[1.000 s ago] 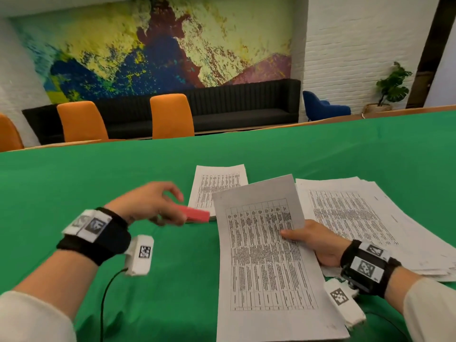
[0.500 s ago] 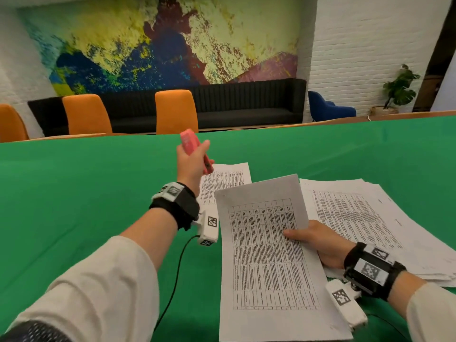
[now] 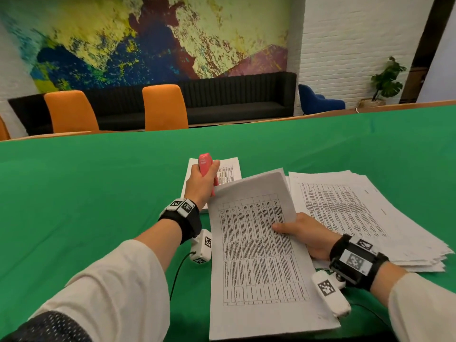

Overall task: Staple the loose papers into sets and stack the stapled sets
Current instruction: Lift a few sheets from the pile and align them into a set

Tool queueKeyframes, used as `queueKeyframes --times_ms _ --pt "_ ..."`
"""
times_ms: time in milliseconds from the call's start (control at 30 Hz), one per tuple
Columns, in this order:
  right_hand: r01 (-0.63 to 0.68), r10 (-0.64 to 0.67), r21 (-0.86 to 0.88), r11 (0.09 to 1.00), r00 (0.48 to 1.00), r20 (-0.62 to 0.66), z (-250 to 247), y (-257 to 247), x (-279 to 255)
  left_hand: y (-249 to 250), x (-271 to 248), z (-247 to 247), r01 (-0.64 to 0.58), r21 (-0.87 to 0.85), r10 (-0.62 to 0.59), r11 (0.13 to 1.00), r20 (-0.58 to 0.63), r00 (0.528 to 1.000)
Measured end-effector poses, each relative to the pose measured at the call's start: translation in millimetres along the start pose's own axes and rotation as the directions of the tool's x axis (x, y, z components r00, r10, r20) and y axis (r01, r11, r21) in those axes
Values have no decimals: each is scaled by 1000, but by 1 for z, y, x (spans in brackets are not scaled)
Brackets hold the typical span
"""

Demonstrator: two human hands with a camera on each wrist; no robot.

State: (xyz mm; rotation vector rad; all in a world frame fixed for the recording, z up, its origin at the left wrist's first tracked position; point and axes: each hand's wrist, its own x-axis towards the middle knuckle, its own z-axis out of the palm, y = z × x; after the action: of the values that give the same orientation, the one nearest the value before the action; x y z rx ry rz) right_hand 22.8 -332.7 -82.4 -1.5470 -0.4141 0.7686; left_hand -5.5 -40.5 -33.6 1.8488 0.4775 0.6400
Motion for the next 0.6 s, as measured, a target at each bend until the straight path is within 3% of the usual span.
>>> queueKeyframes --times_ms 267,467,600 --pt "-19 19 2 1000 999 28 -1 3 6 -8 0 -6 18 -227 -32 974 -59 998" --pt "-23 23 15 1000 999 22 -2 4 6 1 -4 -3 -63 -141 65 988 10 998" --pt "-14 13 7 1000 1000 20 -3 5 7 -16 0 -4 -12 -156 4 988 -51 999"
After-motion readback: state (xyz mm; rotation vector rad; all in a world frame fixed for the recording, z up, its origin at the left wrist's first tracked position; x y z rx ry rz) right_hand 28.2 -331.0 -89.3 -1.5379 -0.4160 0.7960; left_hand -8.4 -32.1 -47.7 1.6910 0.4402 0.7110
